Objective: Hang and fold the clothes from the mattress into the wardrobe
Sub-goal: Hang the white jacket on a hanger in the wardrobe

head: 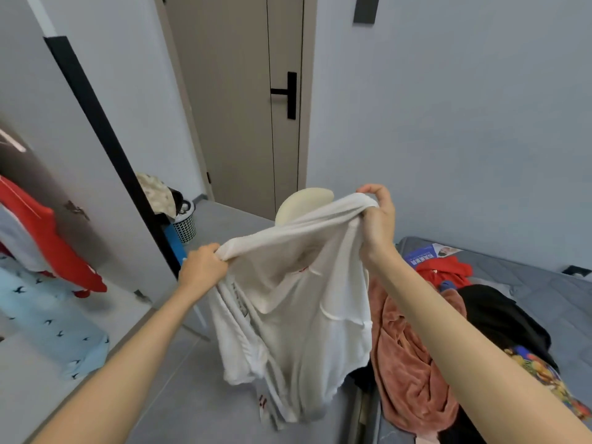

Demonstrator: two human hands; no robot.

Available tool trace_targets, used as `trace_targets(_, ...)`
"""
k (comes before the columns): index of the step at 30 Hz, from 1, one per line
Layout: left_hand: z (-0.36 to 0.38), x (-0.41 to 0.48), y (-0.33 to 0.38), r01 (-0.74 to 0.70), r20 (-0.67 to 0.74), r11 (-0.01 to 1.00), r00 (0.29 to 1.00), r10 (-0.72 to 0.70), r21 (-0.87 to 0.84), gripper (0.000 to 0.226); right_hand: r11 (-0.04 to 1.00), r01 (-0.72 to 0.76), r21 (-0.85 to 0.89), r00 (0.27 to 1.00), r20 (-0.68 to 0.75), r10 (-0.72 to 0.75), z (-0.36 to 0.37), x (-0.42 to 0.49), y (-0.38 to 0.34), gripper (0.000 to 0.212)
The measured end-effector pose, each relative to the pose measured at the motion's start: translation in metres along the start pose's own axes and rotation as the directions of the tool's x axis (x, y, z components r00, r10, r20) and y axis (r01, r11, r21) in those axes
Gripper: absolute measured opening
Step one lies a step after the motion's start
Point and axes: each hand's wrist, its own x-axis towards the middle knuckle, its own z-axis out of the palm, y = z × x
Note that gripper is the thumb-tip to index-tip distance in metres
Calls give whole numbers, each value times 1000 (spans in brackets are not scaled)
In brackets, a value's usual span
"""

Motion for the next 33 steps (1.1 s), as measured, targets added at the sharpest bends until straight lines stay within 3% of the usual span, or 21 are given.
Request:
trace_targets(2,-2,-4,-15,18,31,1000,999,-18,-18,13,999,-15,36,999,-33,16,4,-9,0,31)
trace_targets(4,-8,-7,-16,-19,12,996,1000,20,-87,17,997,2,-71,1000,-5,-3,7,-21,8,25)
trace_targets(5,-15,-10,-8,-49,22,991,998,53,-121,21,975,25,-220,999,44,-15,8,-28,14,21)
trace_targets(7,-33,-15,16,-121,80,977,987,136,-176,26,825,78,-559,979,200,43,7,-42,33,13)
trace_targets(9,-49,-21,46,-234,146,951,953,266,-205,20,692,182,-699,914,380,143,11,-60,47,48)
trace_targets(11,-60,-32,70,-370,178,900,893,413,-230,12,674,323,-665,850,516,101,23,-80,46,76)
trace_targets(13,-63,-46,84,-479,197,838,823,532,-262,6,716,377,-587,839,545,5,32,-89,37,54)
trace_targets(15,-65,-55,86,-548,179,789,778,603,-277,17,684,382,-621,843,538,18,31,-93,25,23)
trace_targets(19,-62,-46,72,-555,133,770,778,615,-315,30,601,412,-685,868,495,-32,23,-90,4,9)
trace_targets(22,-47,-33,44,-481,162,812,819,551,-330,22,747,281,-603,924,381,-40,30,-94,-2,8)
trace_targets(24,-31,-19,16,-422,164,862,864,476,-281,18,897,137,-420,968,250,-30,33,-93,-2,8)
trace_targets(26,-12,-9,-12,-351,186,925,909,374,-146,13,979,-23,-201,994,96,43,33,-86,-9,15)
trace_targets(30,13,2,-43,-199,274,977,946,173,71,13,963,-251,95,967,-24,254,17,-67,-19,24)
trace_targets(33,11,16,-28,-24,315,990,947,68,-141,27,962,-262,83,959,-85,269,-2,-62,-15,34)
